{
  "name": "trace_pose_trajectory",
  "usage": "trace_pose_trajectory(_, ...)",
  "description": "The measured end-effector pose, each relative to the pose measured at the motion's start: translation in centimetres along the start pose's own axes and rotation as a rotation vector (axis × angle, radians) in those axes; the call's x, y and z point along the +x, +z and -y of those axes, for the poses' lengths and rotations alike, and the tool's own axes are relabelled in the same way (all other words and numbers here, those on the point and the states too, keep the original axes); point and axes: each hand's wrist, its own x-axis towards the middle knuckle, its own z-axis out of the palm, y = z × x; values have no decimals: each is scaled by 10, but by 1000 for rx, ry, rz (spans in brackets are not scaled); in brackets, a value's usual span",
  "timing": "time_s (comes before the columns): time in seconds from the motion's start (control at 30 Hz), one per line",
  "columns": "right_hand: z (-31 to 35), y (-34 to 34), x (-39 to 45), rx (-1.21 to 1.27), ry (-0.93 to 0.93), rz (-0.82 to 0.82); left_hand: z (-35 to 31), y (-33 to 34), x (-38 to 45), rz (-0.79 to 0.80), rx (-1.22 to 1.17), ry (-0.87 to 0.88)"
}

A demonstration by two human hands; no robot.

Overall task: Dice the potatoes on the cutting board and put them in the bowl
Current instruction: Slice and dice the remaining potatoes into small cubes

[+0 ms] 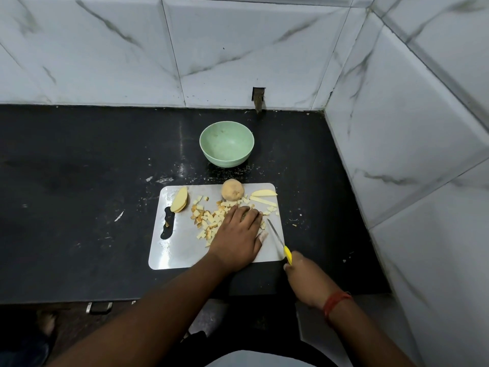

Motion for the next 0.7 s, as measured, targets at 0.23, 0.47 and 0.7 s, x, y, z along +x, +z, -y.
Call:
trace_pose_trajectory(0.23,-11,-15,0,274,-43,-131,4,-9,11,-1,34,100)
trace_pose_trajectory(0.47,-16,-18,10,483,-18,-209,-7,-7,37,154,26,341)
trace_pose_trajectory(0.7,-26,-14,10,452,-21,-169,5,-8,23,147,71,229)
